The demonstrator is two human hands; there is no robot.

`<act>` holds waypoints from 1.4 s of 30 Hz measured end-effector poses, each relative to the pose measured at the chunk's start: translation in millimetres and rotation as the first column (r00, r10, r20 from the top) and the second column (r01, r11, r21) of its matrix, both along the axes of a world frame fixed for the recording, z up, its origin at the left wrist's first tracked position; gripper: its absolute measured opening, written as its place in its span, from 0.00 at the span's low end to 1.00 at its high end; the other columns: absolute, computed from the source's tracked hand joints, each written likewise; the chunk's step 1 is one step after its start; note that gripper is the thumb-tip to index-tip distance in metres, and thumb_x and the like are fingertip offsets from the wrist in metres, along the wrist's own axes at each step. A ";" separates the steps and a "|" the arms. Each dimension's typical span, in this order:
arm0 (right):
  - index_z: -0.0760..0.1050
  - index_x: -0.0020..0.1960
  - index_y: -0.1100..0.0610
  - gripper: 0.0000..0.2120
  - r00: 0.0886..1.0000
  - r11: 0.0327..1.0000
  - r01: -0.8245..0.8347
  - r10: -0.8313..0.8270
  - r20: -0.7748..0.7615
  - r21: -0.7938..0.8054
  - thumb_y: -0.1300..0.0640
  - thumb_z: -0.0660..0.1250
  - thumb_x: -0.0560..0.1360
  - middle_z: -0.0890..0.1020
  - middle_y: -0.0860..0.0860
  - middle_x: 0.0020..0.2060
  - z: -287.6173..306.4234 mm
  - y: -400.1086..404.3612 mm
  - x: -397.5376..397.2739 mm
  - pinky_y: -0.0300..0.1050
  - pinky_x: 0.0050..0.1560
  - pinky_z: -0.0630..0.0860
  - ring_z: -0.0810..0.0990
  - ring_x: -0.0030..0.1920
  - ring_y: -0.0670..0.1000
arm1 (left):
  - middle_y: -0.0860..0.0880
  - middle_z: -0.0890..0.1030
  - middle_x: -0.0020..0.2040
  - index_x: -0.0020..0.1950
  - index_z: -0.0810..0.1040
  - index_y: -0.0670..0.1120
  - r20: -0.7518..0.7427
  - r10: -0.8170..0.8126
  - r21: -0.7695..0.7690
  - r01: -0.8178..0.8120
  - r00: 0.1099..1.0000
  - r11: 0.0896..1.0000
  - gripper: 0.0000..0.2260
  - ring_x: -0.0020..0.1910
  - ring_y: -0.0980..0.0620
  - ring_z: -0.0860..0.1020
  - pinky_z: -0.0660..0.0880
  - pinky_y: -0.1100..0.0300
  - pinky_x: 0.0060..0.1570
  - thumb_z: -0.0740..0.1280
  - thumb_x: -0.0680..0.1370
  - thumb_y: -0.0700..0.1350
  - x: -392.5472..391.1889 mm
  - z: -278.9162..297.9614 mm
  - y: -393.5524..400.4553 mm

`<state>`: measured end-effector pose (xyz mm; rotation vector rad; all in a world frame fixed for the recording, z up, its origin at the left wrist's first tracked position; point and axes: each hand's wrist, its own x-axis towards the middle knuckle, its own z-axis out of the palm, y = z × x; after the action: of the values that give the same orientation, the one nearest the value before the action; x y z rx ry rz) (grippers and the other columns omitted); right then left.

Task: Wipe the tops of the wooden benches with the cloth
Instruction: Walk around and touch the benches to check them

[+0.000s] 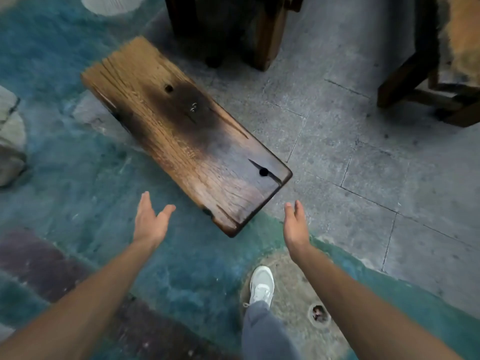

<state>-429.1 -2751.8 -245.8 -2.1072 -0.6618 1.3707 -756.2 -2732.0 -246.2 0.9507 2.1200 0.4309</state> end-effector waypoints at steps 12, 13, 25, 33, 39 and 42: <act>0.58 0.80 0.49 0.34 0.789 0.686 0.605 -0.449 -0.420 0.404 0.45 0.69 0.79 0.74 0.53 0.73 -157.4 114.7 -27.4 0.59 0.72 0.72 0.76 0.69 0.55 | 0.48 0.62 0.80 0.82 0.46 0.57 0.355 0.409 0.390 -0.531 0.841 0.752 0.42 0.77 0.47 0.65 0.58 0.53 0.77 0.69 0.76 0.61 74.4 -147.7 93.4; 0.59 0.80 0.47 0.35 0.790 0.684 0.604 -0.446 -0.420 0.409 0.44 0.70 0.78 0.75 0.53 0.72 -163.9 114.7 -26.5 0.60 0.71 0.72 0.77 0.68 0.56 | 0.49 0.62 0.80 0.82 0.46 0.57 0.368 0.410 0.403 -0.541 0.834 0.739 0.42 0.77 0.48 0.65 0.59 0.52 0.78 0.69 0.76 0.61 73.4 -153.9 95.2; 0.72 0.71 0.50 0.25 0.874 0.714 0.483 -0.361 -0.325 0.506 0.43 0.70 0.77 0.78 0.55 0.69 -178.1 195.6 45.5 0.64 0.67 0.75 0.79 0.66 0.58 | 0.44 0.53 0.81 0.82 0.41 0.47 0.262 0.458 0.470 -0.527 0.849 0.708 0.42 0.76 0.40 0.64 0.63 0.47 0.74 0.65 0.79 0.59 139.1 -161.6 143.8; 0.75 0.70 0.52 0.23 0.948 0.802 0.313 -0.234 -0.214 0.509 0.42 0.68 0.79 0.81 0.54 0.64 -158.3 283.2 112.7 0.55 0.62 0.79 0.81 0.63 0.56 | 0.42 0.53 0.81 0.82 0.42 0.43 0.238 0.571 0.450 -0.611 0.785 0.652 0.42 0.76 0.40 0.61 0.65 0.44 0.72 0.63 0.80 0.58 226.6 -149.6 197.3; 0.77 0.63 0.49 0.14 0.974 0.807 0.225 -0.175 -0.142 0.546 0.45 0.66 0.81 0.84 0.43 0.53 -156.9 308.6 126.4 0.46 0.57 0.79 0.82 0.59 0.51 | 0.40 0.56 0.79 0.82 0.43 0.42 0.196 0.611 0.433 -0.627 0.767 0.648 0.42 0.74 0.36 0.64 0.68 0.43 0.69 0.64 0.80 0.58 242.7 -148.6 218.4; 0.72 0.73 0.52 0.25 0.983 0.816 0.182 -0.160 -0.089 0.548 0.41 0.65 0.80 0.79 0.47 0.66 -160.7 310.5 130.9 0.49 0.71 0.72 0.76 0.68 0.51 | 0.40 0.57 0.78 0.82 0.43 0.42 0.154 0.608 0.412 -0.610 0.779 0.677 0.42 0.71 0.35 0.67 0.69 0.46 0.64 0.62 0.80 0.60 242.9 -148.3 218.3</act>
<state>-298.3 -2441.3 -406.5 -1.6193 -0.7287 0.9648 -513.3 -2513.7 -394.4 0.4183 2.3504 1.3043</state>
